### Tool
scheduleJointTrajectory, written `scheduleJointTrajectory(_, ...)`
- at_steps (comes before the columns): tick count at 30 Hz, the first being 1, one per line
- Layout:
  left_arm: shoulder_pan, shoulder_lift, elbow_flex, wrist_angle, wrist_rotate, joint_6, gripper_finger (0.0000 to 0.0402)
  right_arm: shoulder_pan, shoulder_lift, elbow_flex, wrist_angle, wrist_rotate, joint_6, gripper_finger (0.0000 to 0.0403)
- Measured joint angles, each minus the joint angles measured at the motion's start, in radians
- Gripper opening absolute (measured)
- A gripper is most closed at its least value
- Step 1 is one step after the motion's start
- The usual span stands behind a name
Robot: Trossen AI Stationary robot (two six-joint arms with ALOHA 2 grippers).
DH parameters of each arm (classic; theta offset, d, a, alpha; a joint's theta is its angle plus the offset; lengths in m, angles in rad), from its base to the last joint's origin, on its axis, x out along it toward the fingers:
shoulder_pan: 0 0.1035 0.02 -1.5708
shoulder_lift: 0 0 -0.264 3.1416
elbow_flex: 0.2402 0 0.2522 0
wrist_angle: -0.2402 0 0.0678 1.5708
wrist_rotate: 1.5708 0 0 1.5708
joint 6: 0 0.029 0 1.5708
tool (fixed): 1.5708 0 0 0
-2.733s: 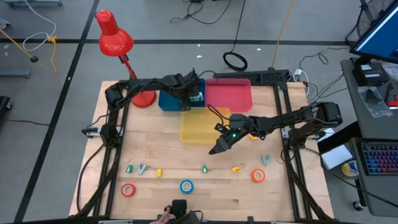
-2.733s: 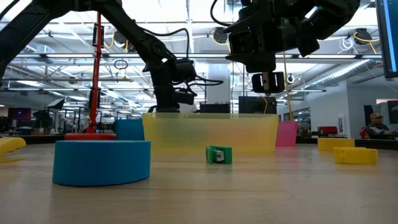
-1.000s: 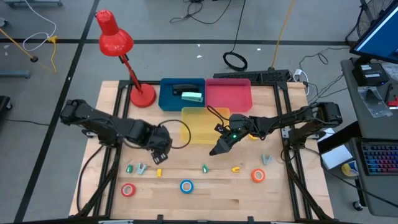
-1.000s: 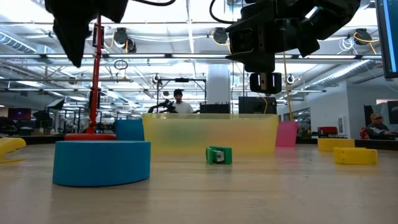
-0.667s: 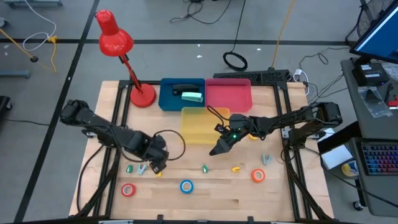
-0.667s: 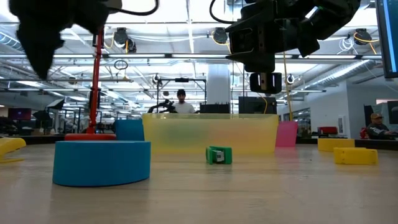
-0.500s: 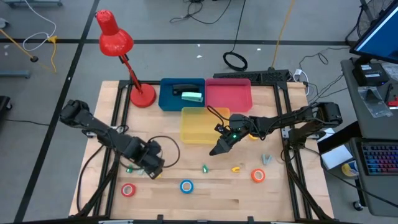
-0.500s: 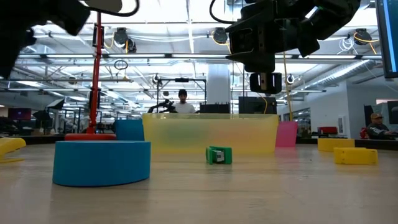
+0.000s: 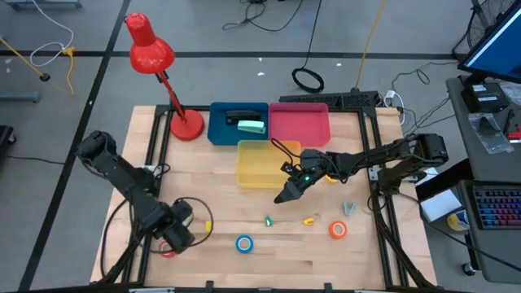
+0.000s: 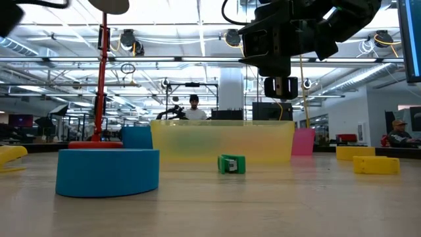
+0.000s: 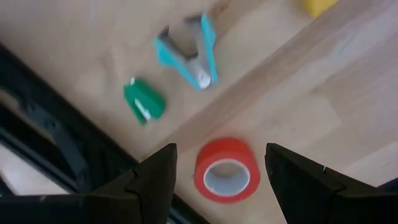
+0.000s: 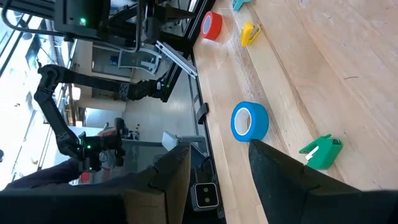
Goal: Pick and place Stapler, Stapler remover, tape
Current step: Put the left green stapler into the blue bin
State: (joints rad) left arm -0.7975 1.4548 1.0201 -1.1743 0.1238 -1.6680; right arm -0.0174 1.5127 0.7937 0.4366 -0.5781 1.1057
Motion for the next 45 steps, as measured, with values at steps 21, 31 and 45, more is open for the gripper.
scheduleJointTrajectory(21,-0.186,0.000,0.000,0.000,-0.095,-0.297,0.0241,0.000,0.000,0.000,0.008,0.008,-0.021,0.0155)
scheduleJointTrajectory(31,-0.185,0.000,-0.005,-0.176,-0.109,-0.423,0.0241,0.022,0.000,0.000,0.009,0.009,-0.019,0.0155)
scheduleJointTrajectory(45,-0.111,-0.001,-0.207,-0.019,-0.038,-0.374,0.0241,0.092,0.000,0.000,0.009,0.010,-0.018,0.0155)
